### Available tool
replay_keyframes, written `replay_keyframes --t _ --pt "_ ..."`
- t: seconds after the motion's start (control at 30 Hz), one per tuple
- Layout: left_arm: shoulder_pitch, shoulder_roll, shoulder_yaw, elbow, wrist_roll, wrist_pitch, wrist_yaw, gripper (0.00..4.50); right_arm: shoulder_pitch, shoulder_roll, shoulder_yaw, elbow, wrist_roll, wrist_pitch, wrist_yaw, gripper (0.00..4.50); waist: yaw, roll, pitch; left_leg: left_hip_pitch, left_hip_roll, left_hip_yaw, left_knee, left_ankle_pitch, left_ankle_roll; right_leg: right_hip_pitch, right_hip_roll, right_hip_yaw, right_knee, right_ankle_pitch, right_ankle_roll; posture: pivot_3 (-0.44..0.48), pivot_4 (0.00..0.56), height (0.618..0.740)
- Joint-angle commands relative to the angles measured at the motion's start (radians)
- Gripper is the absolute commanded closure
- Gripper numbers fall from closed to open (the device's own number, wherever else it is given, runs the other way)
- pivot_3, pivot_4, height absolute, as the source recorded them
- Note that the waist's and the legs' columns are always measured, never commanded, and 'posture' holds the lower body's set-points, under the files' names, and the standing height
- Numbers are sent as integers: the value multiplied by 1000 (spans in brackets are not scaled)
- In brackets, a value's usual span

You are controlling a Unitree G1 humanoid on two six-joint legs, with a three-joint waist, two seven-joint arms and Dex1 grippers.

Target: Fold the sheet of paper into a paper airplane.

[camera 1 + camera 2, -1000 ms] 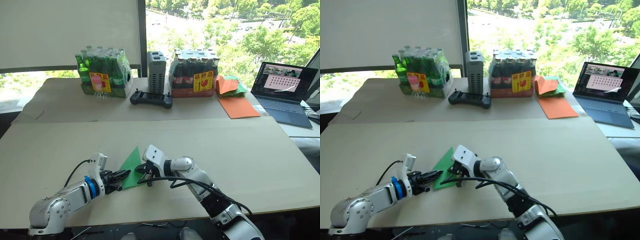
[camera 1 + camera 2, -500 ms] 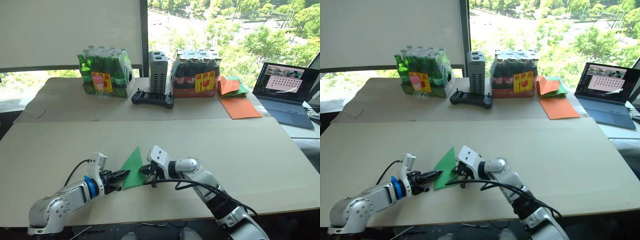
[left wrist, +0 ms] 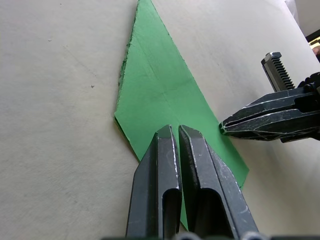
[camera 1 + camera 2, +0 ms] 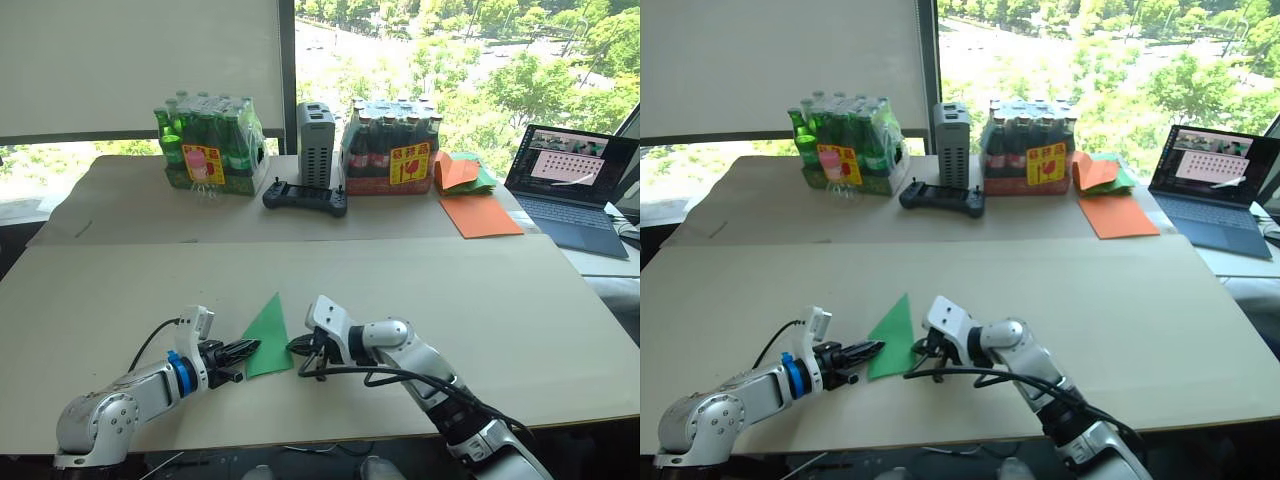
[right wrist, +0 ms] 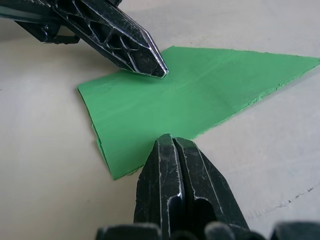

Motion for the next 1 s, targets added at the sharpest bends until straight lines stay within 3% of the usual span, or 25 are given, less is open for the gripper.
replay_keyframes --t 0.03,0.33,0.83,1.0 --pt "-7 10 10 -8 -8 4 -5 4257 23 -21 31 0 9 43 31 4500 0 0 0 0 0 0 0 0 0 0 0 0 0 0 0 0 150 727" --pt "-5 9 14 -12 -10 7 -2 4257 22 -35 51 -22 26 40 70 4500 0 0 0 0 0 0 0 0 0 0 0 0 0 0 0 0 150 727" --pt "-5 7 14 -6 -7 3 -4 4257 -88 70 -96 6 65 -23 -73 4500 -1 0 0 -1 0 0 0 0 0 -2 1 0 1 0 0 0 150 727" --pt "-5 6 15 -4 -5 2 -3 4257 -62 70 -56 27 48 -29 -53 4500 -1 0 0 -1 0 0 0 0 0 -2 1 0 0 0 0 0 150 727"
